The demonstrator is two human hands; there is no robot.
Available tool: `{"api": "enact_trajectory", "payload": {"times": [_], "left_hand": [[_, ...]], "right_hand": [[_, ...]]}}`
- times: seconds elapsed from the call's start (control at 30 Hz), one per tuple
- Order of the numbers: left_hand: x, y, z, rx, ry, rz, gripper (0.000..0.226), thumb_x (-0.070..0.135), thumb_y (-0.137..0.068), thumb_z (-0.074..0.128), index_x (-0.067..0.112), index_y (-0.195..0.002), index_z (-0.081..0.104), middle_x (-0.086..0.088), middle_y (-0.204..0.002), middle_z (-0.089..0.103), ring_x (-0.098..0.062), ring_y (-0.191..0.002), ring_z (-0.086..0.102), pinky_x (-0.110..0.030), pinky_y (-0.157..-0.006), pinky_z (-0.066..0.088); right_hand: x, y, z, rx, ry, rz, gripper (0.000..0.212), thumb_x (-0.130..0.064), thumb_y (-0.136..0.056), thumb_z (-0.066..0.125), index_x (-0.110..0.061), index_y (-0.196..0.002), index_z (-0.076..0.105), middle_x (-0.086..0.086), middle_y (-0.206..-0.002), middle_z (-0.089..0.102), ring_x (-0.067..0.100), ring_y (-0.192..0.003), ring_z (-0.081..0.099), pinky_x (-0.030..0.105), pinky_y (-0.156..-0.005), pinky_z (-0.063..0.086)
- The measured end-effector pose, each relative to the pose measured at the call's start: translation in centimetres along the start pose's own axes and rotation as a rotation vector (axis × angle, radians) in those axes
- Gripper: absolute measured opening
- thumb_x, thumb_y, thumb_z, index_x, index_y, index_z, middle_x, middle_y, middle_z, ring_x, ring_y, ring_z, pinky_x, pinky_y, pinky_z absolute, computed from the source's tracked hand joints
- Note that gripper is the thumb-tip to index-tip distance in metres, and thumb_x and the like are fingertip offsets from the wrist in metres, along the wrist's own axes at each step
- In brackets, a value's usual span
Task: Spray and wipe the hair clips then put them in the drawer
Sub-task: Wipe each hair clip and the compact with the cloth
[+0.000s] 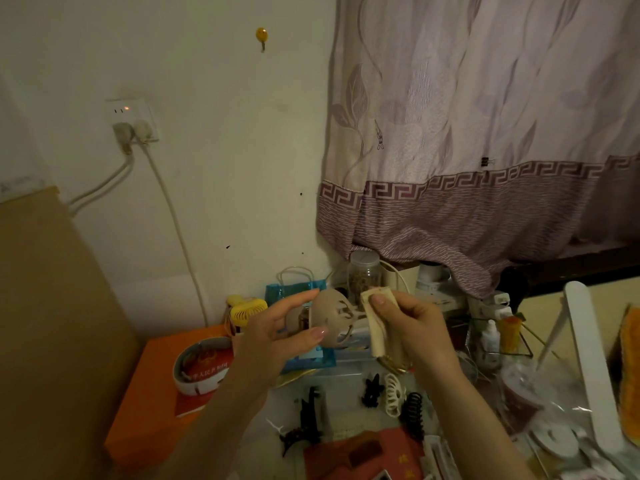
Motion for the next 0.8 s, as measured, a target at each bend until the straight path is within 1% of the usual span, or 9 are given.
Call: {"api": "enact_trajectory", "payload": {"times": [0.13, 0.23, 0.37, 0.47, 0.57, 0.6, 0.7, 0.73, 0.8], "left_hand": [[0.3, 0.3, 0.3, -0.018, -0.039, 0.005, 0.045, 0.001, -0.079, 0.069, 0.027, -0.115, 0.062, 0.021, -0.099, 0.070, -0.008, -0.093, 0.068, -0.030, -0.080, 0.058], [0.5, 0.4, 0.2, -0.021, -0.048, 0.008, 0.045, 0.002, -0.079, 0.070, 0.026, -0.117, 0.062, 0.018, -0.101, 0.069, -0.010, -0.094, 0.068, -0.032, -0.082, 0.058], [0.5, 0.4, 0.0, -0.025, -0.064, 0.008, 0.046, 0.002, -0.078, 0.071, 0.029, -0.115, 0.062, 0.022, -0.103, 0.068, -0.004, -0.096, 0.066, -0.025, -0.082, 0.056], [0.1, 0.4, -0.1, -0.014, -0.064, -0.001, 0.048, 0.006, -0.077, 0.073, 0.034, -0.114, 0.060, 0.024, -0.105, 0.068, 0.002, -0.100, 0.064, -0.020, -0.081, 0.055], [-0.3, 0.2, -0.3, 0.010, -0.063, -0.045, 0.053, 0.013, -0.076, 0.075, 0.042, -0.116, 0.057, 0.021, -0.115, 0.063, -0.005, -0.107, 0.063, -0.031, -0.090, 0.053], [-0.5, 0.2, -0.3, 0.017, -0.066, -0.055, 0.053, 0.014, -0.076, 0.075, 0.042, -0.116, 0.056, 0.021, -0.113, 0.064, -0.006, -0.106, 0.064, -0.033, -0.090, 0.053], [-0.9, 0.1, -0.4, 0.021, -0.031, -0.091, 0.051, 0.016, -0.075, 0.076, 0.040, -0.115, 0.057, 0.022, -0.095, 0.070, -0.005, -0.093, 0.069, -0.026, -0.074, 0.057], [-1.2, 0.0, -0.4, 0.018, -0.004, -0.128, 0.047, 0.016, -0.075, 0.075, 0.038, -0.114, 0.058, 0.018, -0.095, 0.070, -0.008, -0.090, 0.070, -0.023, -0.068, 0.056], [-2.1, -0.3, 0.2, -0.015, 0.115, -0.251, 0.029, 0.009, -0.083, 0.067, 0.027, -0.105, 0.060, 0.005, -0.094, 0.067, -0.015, -0.083, 0.069, -0.019, -0.062, 0.056]], "right_hand": [[0.6, 0.1, 0.6, -0.004, 0.022, 0.025, 0.017, -0.013, -0.087, 0.065, -0.010, -0.073, 0.073, -0.003, -0.059, 0.068, 0.004, -0.054, 0.061, 0.016, -0.050, 0.048], [0.8, 0.1, 0.7, -0.011, 0.002, 0.032, 0.014, -0.011, -0.088, 0.064, -0.010, -0.076, 0.072, -0.004, -0.060, 0.070, 0.004, -0.055, 0.064, 0.014, -0.049, 0.048], [0.8, 0.0, 0.5, 0.002, -0.014, 0.017, 0.011, -0.008, -0.088, 0.064, -0.008, -0.080, 0.072, -0.004, -0.062, 0.071, 0.003, -0.057, 0.065, 0.013, -0.050, 0.047], [0.8, -0.1, 0.2, 0.039, -0.010, -0.018, 0.010, -0.009, -0.086, 0.066, -0.011, -0.080, 0.073, -0.002, -0.065, 0.072, 0.005, -0.059, 0.066, 0.015, -0.052, 0.048], [0.7, -0.2, -0.2, 0.072, -0.013, -0.053, 0.009, -0.012, -0.084, 0.068, -0.016, -0.078, 0.075, 0.000, -0.068, 0.072, 0.007, -0.062, 0.066, 0.016, -0.055, 0.049], [0.8, -0.2, -0.3, 0.069, -0.018, -0.054, 0.009, -0.012, -0.084, 0.068, -0.016, -0.078, 0.075, 0.001, -0.069, 0.072, 0.008, -0.063, 0.066, 0.017, -0.055, 0.050], [0.8, -0.3, -0.3, 0.060, -0.045, -0.049, 0.007, -0.011, -0.083, 0.068, -0.012, -0.081, 0.075, 0.004, -0.071, 0.073, 0.010, -0.064, 0.067, 0.019, -0.056, 0.051], [0.8, -0.4, -0.4, 0.064, -0.052, -0.052, 0.007, -0.011, -0.083, 0.068, -0.010, -0.081, 0.074, 0.004, -0.071, 0.073, 0.010, -0.063, 0.066, 0.019, -0.055, 0.051], [0.8, -0.4, -0.4, 0.074, -0.053, -0.064, 0.006, -0.009, -0.082, 0.068, -0.010, -0.080, 0.074, 0.002, -0.068, 0.071, 0.008, -0.061, 0.065, 0.018, -0.055, 0.050]]}}
Point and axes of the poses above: each hand's wrist, its own y-axis away from the middle knuckle, its own z-axis out of the palm, x = y × z, the point moved 8 cm from there along -y, towards the middle knuckle
